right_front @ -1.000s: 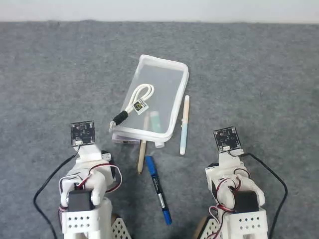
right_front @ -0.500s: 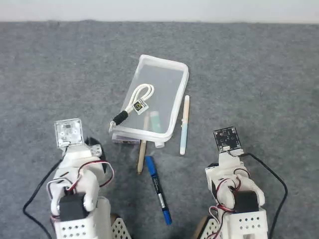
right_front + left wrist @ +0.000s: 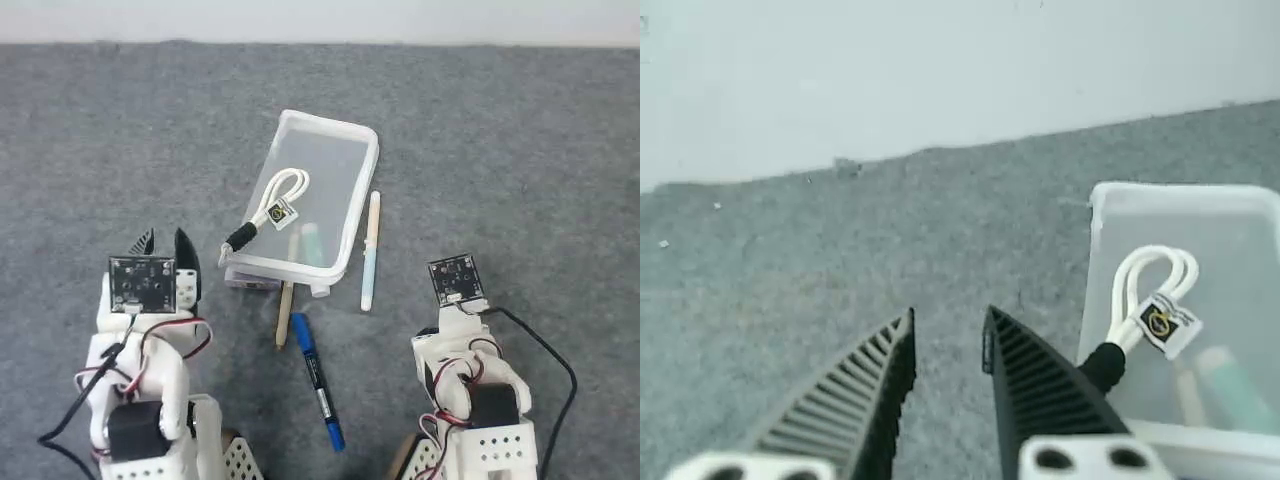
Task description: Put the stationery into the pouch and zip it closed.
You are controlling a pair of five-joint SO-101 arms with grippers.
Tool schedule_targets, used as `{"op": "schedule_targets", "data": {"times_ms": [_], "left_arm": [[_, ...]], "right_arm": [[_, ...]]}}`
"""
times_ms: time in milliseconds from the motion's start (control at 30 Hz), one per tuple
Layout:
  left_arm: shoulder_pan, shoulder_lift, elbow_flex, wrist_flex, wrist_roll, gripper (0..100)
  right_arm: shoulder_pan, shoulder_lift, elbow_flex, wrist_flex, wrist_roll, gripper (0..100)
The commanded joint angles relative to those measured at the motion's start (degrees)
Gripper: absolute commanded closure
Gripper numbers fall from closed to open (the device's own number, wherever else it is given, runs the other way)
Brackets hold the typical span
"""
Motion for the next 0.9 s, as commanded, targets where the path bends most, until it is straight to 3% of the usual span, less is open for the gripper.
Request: {"op": "schedule_targets", "data": {"times_ms": [0,533,733,867], "left_arm": [[-0.26,13.98,-6.11,-5.36,-0.44,89],[0.18,64.35,-33.89,-3.96,1.23,88],[0.18,77.10,-38.90,-3.87,1.58,78],[0.18,83.69,-41.19,-3.87,1.58,78]], "right_arm": [[-0.13,-0.92,1.05,0.31,0.00,98.7],[-0.13,-0.92,1.05,0.31,0.00,98.8],[-0.22,-0.92,1.05,0.31,0.00,98.8],[-0.22,-0.92,1.05,0.31,0.00,98.8]]}}
